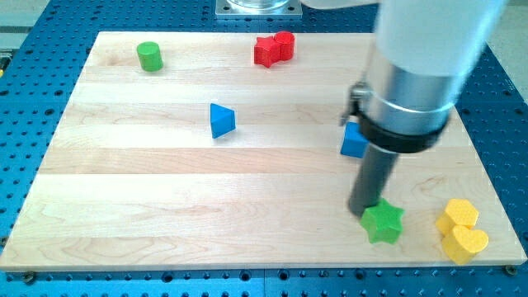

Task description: Push the heart below the green star

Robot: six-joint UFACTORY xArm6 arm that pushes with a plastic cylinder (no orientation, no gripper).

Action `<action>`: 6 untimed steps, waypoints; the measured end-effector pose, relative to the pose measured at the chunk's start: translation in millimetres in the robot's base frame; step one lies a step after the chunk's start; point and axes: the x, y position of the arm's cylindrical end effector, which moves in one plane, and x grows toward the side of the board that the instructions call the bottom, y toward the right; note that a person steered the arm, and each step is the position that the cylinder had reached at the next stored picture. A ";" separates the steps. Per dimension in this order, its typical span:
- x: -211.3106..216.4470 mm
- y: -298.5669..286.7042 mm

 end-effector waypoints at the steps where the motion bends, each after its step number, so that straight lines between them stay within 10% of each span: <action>1: -60.7 20.5; 3: 20.5 151.3; 6: 63.2 75.5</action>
